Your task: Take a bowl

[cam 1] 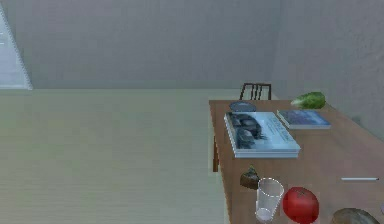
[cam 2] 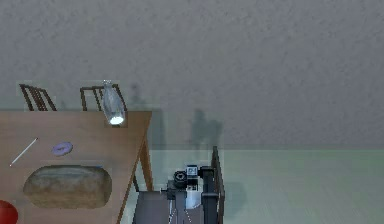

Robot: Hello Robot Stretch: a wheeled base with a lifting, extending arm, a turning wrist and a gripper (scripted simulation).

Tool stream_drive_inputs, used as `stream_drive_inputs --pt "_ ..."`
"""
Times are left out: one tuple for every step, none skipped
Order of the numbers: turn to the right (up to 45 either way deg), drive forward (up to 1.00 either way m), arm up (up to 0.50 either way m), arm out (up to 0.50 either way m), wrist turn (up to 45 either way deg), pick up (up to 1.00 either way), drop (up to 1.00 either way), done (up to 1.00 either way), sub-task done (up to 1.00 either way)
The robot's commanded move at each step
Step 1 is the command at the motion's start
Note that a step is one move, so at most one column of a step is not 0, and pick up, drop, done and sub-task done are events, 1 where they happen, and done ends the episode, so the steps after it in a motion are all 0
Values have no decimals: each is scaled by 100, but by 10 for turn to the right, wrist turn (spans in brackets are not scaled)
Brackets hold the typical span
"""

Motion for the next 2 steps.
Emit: stream_drive_inputs --pt "0 0 0 0 450 0 0 0 0" --pt "0 0 0 0 450 0 0 0 0"
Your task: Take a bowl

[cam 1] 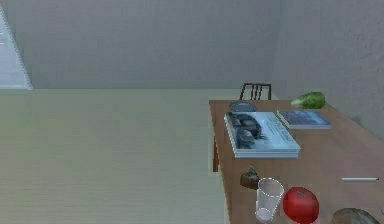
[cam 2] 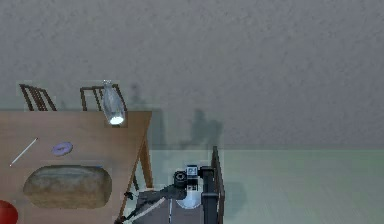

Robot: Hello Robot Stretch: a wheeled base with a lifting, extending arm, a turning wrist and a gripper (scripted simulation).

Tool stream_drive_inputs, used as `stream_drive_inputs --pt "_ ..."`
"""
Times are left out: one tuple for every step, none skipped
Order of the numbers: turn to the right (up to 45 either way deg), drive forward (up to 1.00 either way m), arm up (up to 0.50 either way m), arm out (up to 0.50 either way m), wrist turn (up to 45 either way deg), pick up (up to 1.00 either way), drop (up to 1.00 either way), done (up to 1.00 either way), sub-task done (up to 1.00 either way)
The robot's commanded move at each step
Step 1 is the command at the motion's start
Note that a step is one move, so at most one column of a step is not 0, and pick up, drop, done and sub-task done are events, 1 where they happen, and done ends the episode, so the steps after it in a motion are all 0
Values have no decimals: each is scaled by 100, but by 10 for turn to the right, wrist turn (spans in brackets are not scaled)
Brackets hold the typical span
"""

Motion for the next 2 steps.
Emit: stream_drive_inputs --pt "0 0 0 0 450 0 0 0 0" --pt "0 0 0 0 390 0 0 0 0"
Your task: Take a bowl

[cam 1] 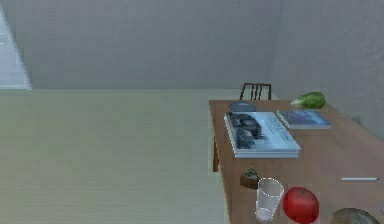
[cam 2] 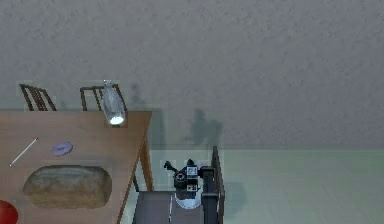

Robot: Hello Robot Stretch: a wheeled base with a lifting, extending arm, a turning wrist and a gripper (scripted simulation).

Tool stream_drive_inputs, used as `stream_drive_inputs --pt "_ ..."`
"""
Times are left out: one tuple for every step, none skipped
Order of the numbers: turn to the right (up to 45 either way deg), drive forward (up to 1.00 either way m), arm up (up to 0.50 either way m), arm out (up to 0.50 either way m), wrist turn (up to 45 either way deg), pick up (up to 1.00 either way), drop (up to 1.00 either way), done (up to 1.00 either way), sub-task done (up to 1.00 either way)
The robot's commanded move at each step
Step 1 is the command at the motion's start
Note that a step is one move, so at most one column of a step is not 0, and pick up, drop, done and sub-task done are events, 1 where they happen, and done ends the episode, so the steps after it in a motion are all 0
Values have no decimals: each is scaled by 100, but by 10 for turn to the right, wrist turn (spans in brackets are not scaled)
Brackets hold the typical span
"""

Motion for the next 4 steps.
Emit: stream_drive_inputs --pt "0 0 -30 0 0 0 0 0 0" --pt "0 0 0 0 0 100 0 0 0" --pt "0 0 10 0 0 0 0 0 0" --pt "0 0 0 0 0 0 0 100 0"
